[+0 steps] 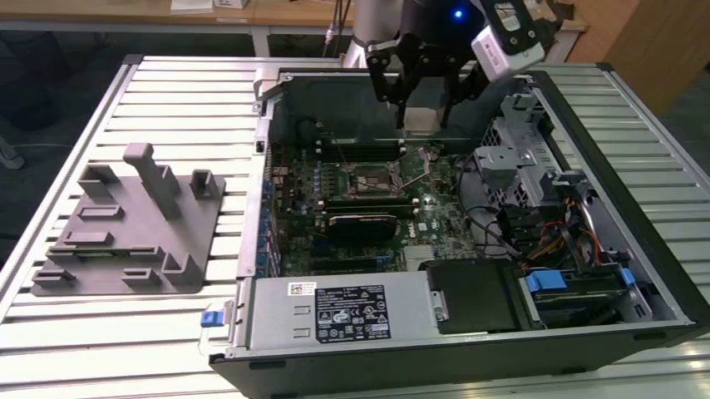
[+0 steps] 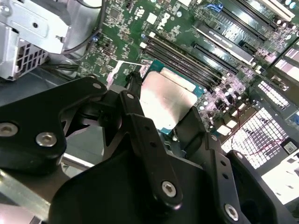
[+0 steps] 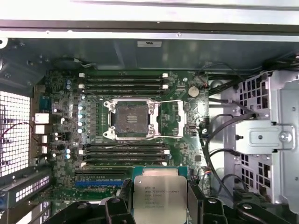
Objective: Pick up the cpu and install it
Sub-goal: 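Pick up the cpu and move it towards the insertion slot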
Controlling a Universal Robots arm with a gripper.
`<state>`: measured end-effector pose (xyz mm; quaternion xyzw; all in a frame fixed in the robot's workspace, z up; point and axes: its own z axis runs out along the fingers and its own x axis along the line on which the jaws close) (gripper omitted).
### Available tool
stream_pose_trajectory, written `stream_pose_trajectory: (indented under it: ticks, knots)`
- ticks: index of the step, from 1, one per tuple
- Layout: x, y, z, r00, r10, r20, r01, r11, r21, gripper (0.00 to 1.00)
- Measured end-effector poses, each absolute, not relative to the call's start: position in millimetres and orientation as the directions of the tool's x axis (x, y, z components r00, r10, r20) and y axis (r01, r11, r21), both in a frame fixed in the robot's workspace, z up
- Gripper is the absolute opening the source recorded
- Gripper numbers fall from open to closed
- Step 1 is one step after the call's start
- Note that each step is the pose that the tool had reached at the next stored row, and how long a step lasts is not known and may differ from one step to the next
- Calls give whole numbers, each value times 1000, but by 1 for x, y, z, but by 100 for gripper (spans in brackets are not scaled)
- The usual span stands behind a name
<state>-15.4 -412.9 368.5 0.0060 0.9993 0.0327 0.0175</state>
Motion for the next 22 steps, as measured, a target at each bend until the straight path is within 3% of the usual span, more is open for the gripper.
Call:
stream_pose_trajectory:
  ticks: [22]
  knots:
    - [-23, -413, 356, -999, 13, -35, 11, 998, 65, 55]
